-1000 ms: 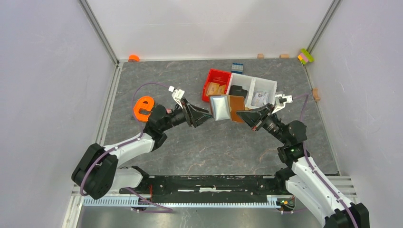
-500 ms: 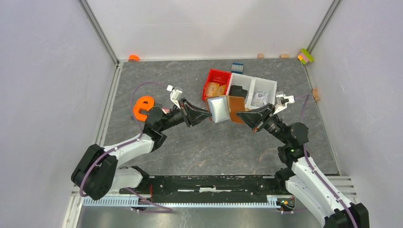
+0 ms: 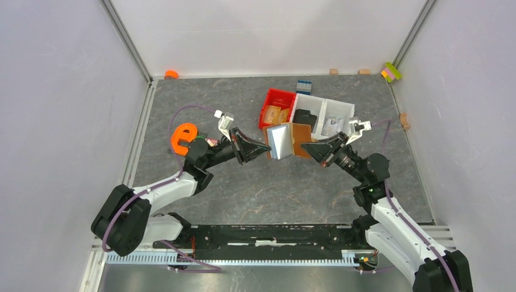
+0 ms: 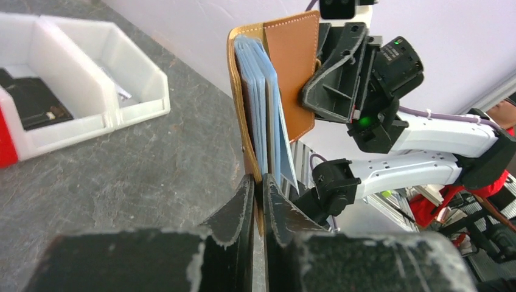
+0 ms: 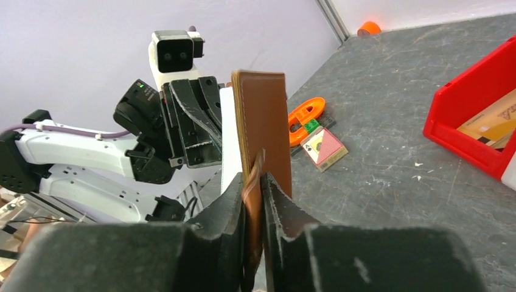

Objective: Take the credit cards out of the card holder
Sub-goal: Open the card holder at the center of the board.

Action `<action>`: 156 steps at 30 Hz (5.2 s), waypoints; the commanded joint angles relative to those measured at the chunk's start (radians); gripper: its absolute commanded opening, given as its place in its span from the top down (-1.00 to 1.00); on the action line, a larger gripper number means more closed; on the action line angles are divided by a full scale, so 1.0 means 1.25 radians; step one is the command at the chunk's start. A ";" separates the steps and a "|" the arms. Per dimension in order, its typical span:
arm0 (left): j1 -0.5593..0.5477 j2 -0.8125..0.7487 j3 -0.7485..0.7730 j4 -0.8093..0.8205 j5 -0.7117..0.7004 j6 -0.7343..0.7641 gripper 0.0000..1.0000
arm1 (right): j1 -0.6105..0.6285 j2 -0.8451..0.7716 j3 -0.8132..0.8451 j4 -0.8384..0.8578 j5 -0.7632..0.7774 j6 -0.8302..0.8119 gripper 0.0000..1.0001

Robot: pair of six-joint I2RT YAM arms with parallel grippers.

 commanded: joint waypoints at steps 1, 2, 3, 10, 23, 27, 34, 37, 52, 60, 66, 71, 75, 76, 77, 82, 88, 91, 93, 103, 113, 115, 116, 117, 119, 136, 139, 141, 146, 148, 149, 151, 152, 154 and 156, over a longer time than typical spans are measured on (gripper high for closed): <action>0.000 -0.019 0.039 -0.119 -0.041 0.037 0.82 | -0.002 0.025 0.000 0.009 0.031 -0.052 0.40; -0.001 -0.017 0.051 -0.160 -0.053 0.050 0.85 | -0.001 0.038 -0.003 -0.004 0.047 -0.062 0.20; -0.001 -0.007 0.067 -0.205 -0.065 0.060 0.90 | -0.002 0.053 -0.006 -0.013 0.063 -0.073 0.15; -0.002 0.140 0.177 -0.395 -0.081 0.068 0.96 | 0.001 0.280 0.026 0.003 -0.012 -0.121 -0.27; -0.006 0.278 0.317 -0.696 -0.185 0.140 0.96 | 0.150 0.525 0.176 -0.225 0.174 -0.315 -0.96; -0.011 0.290 0.331 -0.713 -0.182 0.145 0.95 | 0.159 0.604 0.217 -0.261 0.186 -0.327 -0.92; -0.016 0.293 0.341 -0.733 -0.191 0.152 0.96 | 0.159 0.627 0.230 -0.271 0.199 -0.330 -0.71; -0.018 0.299 0.348 -0.743 -0.192 0.155 0.96 | 0.160 0.623 0.229 -0.272 0.205 -0.331 -0.59; -0.020 0.309 0.367 -0.781 -0.210 0.171 0.95 | 0.160 0.554 0.260 -0.445 0.499 -0.357 -0.63; -0.022 0.323 0.376 -0.794 -0.214 0.176 0.93 | 0.159 0.462 0.228 -0.437 0.554 -0.367 -0.62; -0.022 0.328 0.379 -0.796 -0.216 0.176 0.92 | 0.161 0.423 0.194 -0.360 0.460 -0.391 -0.48; -0.024 0.332 0.380 -0.796 -0.215 0.177 0.90 | 0.174 0.457 0.212 -0.347 0.378 -0.399 -0.19; -0.023 0.343 0.385 -0.798 -0.214 0.176 0.89 | 0.174 0.510 0.224 -0.325 0.301 -0.385 0.07; -0.023 0.346 0.385 -0.798 -0.213 0.177 0.89 | 0.174 0.524 0.230 -0.326 0.290 -0.382 0.12; -0.023 0.349 0.386 -0.798 -0.212 0.177 0.89 | 0.174 0.545 0.237 -0.330 0.282 -0.380 0.19; -0.022 0.363 0.389 -0.791 -0.202 0.176 0.84 | 0.172 0.646 0.287 -0.384 0.285 -0.367 0.43; -0.021 0.393 0.365 -0.692 -0.135 0.141 0.05 | 0.172 0.701 0.302 -0.383 0.267 -0.356 0.50; -0.021 0.413 0.362 -0.658 -0.105 0.126 -0.10 | 0.172 0.704 0.298 -0.374 0.255 -0.350 0.51; -0.020 0.426 0.365 -0.653 -0.100 0.124 -0.15 | 0.172 0.705 0.297 -0.371 0.248 -0.347 0.52; -0.005 0.447 0.374 -0.650 -0.092 0.114 0.80 | 0.143 0.643 0.243 -0.321 0.228 -0.312 0.53; 0.019 0.295 0.218 -0.337 0.007 -0.002 0.96 | 0.091 0.495 0.143 -0.162 0.067 -0.244 0.45; 0.022 0.272 0.192 -0.274 0.020 -0.029 0.96 | 0.084 0.459 0.132 -0.159 0.064 -0.240 0.44; 0.023 0.260 0.179 -0.247 0.024 -0.041 0.96 | 0.079 0.441 0.124 -0.150 0.058 -0.236 0.43; 0.025 0.248 0.169 -0.218 0.029 -0.049 0.96 | 0.075 0.427 0.118 -0.140 0.051 -0.232 0.42; 0.024 0.233 0.153 -0.167 0.044 -0.068 0.96 | 0.068 0.400 0.108 -0.122 0.033 -0.223 0.41; 0.025 0.172 0.085 0.095 0.107 -0.157 0.95 | 0.051 0.317 0.073 -0.016 -0.059 -0.165 0.31; 0.024 0.170 0.083 0.127 0.118 -0.176 0.95 | 0.050 0.324 0.069 0.016 -0.080 -0.148 0.28; 0.024 0.177 0.082 0.158 0.126 -0.194 0.95 | 0.050 0.328 0.067 0.028 -0.091 -0.140 0.23; 0.025 0.195 0.079 0.226 0.139 -0.238 0.95 | 0.050 0.334 0.068 0.026 -0.088 -0.144 0.15; 0.024 0.202 0.081 0.234 0.142 -0.246 0.96 | 0.049 0.339 0.065 0.046 -0.103 -0.134 0.19; 0.023 0.205 0.082 0.236 0.142 -0.249 0.96 | 0.049 0.339 0.062 0.059 -0.110 -0.127 0.22; 0.023 0.211 0.084 0.241 0.144 -0.253 0.96 | 0.050 0.339 0.054 0.098 -0.124 -0.109 0.26; 0.024 0.214 0.084 0.241 0.144 -0.256 0.96 | 0.050 0.340 0.053 0.112 -0.134 -0.100 0.26; 0.024 0.220 0.088 0.244 0.146 -0.259 0.95 | 0.050 0.343 0.048 0.146 -0.147 -0.082 0.26; 0.024 0.223 0.089 0.244 0.147 -0.260 0.95 | 0.051 0.345 0.047 0.152 -0.150 -0.077 0.29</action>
